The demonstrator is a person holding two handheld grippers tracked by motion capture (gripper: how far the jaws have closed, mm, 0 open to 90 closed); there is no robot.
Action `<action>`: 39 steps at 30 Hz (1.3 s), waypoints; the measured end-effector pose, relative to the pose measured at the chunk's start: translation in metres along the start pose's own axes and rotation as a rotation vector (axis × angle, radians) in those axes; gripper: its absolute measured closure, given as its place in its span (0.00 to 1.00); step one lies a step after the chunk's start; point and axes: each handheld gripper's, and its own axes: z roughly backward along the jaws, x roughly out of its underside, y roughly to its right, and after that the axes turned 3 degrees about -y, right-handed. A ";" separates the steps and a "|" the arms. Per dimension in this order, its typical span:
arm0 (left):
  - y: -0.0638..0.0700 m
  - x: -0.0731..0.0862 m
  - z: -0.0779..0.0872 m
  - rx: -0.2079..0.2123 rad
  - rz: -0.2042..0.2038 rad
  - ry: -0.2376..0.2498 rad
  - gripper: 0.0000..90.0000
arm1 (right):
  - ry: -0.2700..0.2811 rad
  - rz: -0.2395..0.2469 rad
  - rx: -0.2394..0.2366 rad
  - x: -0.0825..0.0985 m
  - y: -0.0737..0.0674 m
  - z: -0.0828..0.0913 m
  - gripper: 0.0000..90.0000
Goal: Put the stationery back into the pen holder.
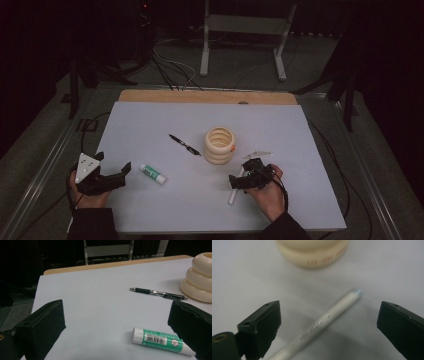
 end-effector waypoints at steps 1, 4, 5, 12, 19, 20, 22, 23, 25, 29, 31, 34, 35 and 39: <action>0.000 0.000 0.000 0.000 -0.001 -0.001 0.02 | -0.016 0.005 0.009 0.002 -0.002 -0.003 0.08; 0.000 0.000 0.000 0.000 0.000 0.001 0.02 | -0.033 0.012 0.022 0.006 -0.006 -0.008 0.15; 0.000 0.000 0.000 0.000 0.000 0.002 0.02 | -0.042 0.018 0.027 0.007 -0.008 -0.009 0.17; 0.000 0.000 0.000 -0.001 -0.001 -0.001 0.02 | -0.080 0.050 0.050 0.010 -0.013 -0.013 0.52; 0.000 0.000 0.001 -0.003 0.001 0.002 0.02 | -0.081 0.065 0.030 0.011 -0.002 -0.009 0.79; -0.001 0.000 0.001 -0.004 0.001 0.002 0.02 | -0.082 0.064 0.026 0.011 0.000 -0.009 0.84; 0.000 0.000 0.001 -0.004 0.001 0.001 0.02 | -0.088 0.072 0.018 0.011 0.005 -0.008 0.88; 0.000 0.000 0.001 -0.004 0.001 0.000 0.02 | -0.092 0.082 0.016 0.011 0.005 -0.009 0.88; 0.000 0.000 0.001 -0.003 0.000 0.001 0.02 | -0.106 0.103 0.027 0.009 0.003 -0.009 0.88; -0.001 0.000 0.001 -0.004 0.000 -0.001 0.02 | -0.097 0.107 0.020 0.009 0.004 -0.008 0.88; -0.001 0.000 0.000 -0.004 -0.002 -0.003 0.02 | -0.088 0.103 0.014 0.010 0.006 -0.006 0.88; 0.000 0.000 0.000 -0.002 -0.003 -0.005 0.02 | -0.065 0.090 -0.005 0.009 0.010 -0.001 0.88; 0.000 0.000 0.000 -0.003 -0.003 -0.005 0.02 | -0.056 0.091 -0.005 0.009 0.011 0.001 0.88; 0.000 0.000 0.001 -0.003 -0.002 -0.003 0.02 | -0.025 0.092 0.000 0.007 0.012 0.006 0.88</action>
